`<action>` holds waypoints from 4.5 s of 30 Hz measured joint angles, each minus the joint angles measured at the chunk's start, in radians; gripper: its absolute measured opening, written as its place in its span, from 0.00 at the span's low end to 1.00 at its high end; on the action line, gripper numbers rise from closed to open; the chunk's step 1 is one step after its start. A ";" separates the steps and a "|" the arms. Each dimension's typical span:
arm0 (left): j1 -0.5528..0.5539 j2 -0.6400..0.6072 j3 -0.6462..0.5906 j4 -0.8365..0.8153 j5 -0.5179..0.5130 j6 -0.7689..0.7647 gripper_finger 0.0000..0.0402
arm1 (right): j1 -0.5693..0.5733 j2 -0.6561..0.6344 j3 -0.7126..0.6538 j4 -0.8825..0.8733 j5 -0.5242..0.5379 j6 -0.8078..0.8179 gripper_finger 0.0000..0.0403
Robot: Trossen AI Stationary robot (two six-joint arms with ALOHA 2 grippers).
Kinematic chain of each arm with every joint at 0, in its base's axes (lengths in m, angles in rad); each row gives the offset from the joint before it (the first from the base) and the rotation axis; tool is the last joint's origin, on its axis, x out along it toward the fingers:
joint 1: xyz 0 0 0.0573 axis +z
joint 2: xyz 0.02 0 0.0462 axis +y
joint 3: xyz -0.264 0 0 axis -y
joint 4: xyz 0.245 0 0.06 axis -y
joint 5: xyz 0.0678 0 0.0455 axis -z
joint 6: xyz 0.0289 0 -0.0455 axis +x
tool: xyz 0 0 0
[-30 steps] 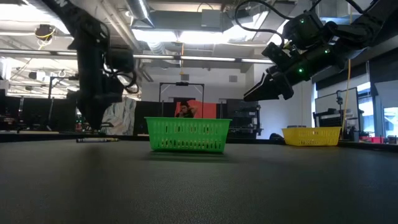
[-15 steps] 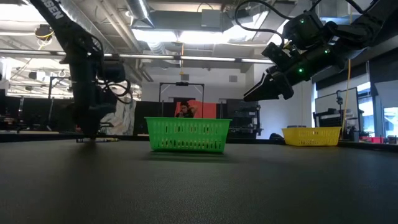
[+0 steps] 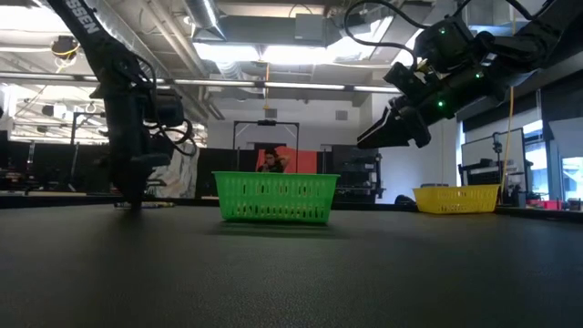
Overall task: Sort crayons
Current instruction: Put the black crayon into the yellow bin, then put the green crayon into the green bin
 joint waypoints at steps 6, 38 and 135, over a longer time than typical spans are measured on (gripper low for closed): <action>-0.026 -0.042 0.008 0.002 -0.026 0.037 0.03 | 0.000 0.000 0.000 0.003 0.001 0.071 0.47; -0.530 0.019 0.029 1.233 0.239 0.291 0.02 | 0.001 0.352 0.188 0.691 -0.386 0.264 0.48; 0.019 -0.118 0.029 0.206 0.010 0.053 0.28 | -0.347 0.142 0.204 0.048 -0.296 0.220 0.57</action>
